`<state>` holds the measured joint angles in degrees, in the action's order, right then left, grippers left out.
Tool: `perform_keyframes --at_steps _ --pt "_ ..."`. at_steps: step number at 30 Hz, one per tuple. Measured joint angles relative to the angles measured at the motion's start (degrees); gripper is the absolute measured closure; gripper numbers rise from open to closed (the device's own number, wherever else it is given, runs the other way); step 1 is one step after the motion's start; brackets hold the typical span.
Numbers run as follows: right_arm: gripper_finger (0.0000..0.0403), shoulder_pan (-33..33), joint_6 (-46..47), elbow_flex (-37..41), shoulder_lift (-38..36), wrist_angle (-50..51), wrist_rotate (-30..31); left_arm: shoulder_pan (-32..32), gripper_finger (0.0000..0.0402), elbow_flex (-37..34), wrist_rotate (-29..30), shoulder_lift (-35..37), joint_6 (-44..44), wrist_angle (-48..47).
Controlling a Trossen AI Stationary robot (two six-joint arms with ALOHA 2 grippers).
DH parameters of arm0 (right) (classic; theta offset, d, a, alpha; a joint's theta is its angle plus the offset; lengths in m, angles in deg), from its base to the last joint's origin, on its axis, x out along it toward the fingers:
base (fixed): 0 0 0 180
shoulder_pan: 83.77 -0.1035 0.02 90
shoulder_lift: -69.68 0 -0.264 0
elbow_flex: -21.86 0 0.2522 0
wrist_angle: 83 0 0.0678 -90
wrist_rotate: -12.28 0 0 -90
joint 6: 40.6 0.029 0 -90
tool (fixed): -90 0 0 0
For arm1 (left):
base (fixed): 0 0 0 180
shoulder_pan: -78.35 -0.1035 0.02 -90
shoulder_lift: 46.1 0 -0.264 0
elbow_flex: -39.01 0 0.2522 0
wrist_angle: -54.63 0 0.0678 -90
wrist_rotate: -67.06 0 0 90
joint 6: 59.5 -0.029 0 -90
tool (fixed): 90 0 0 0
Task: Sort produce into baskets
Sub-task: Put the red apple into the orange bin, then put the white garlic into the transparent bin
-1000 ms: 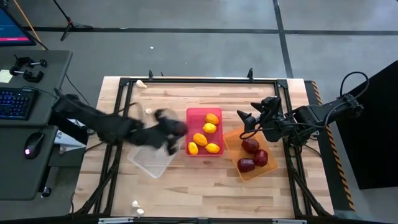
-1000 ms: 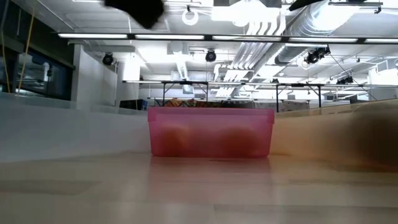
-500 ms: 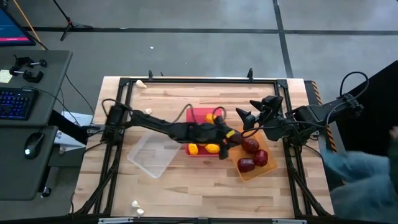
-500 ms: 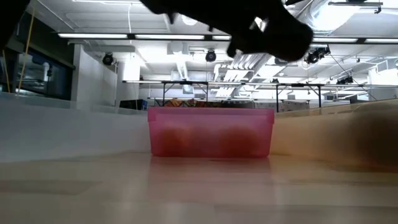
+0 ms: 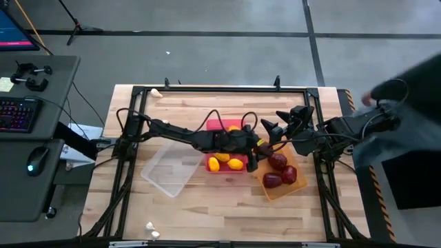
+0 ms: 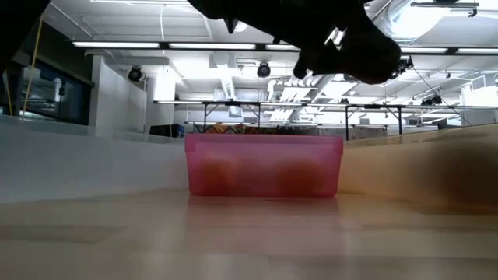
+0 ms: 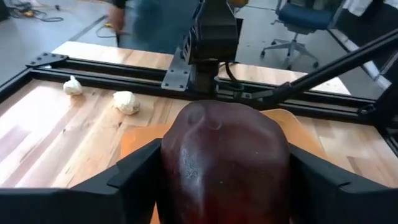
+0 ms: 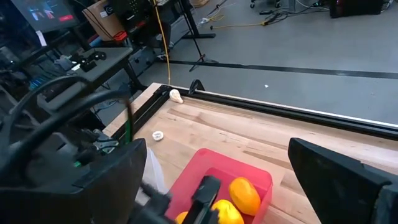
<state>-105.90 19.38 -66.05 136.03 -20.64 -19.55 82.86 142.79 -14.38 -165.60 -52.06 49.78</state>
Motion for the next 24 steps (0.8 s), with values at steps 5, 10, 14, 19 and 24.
perform_keyframes --at_steps 5,10,14,19,24 --pt "0.0022 0.01 -0.03 0.0 0.0 -0.02 0.81 -1.21 0.0075 0.0 -0.88 0.19 -0.51 -0.85" --pt "0.0022 0.02 -0.04 0.0 -0.02 -0.02 2.33 -2.09 0.0039 -0.02 -0.56 2.86 -0.66 -4.19" --pt "0.0022 0.0 -0.06 0.0 -0.02 -0.02 2.86 -2.37 0.0036 0.0 -0.96 7.68 -0.66 -18.15" --pt "0.0022 0.01 -0.06 0.0 -0.02 0.07 2.85 -0.24 0.0036 -1.32 -4.57 15.71 -3.56 -43.17" --pt "0.0022 0.02 -0.05 0.0 -0.02 1.49 2.82 9.05 0.0038 -14.92 1.86 28.69 -0.51 -46.39"
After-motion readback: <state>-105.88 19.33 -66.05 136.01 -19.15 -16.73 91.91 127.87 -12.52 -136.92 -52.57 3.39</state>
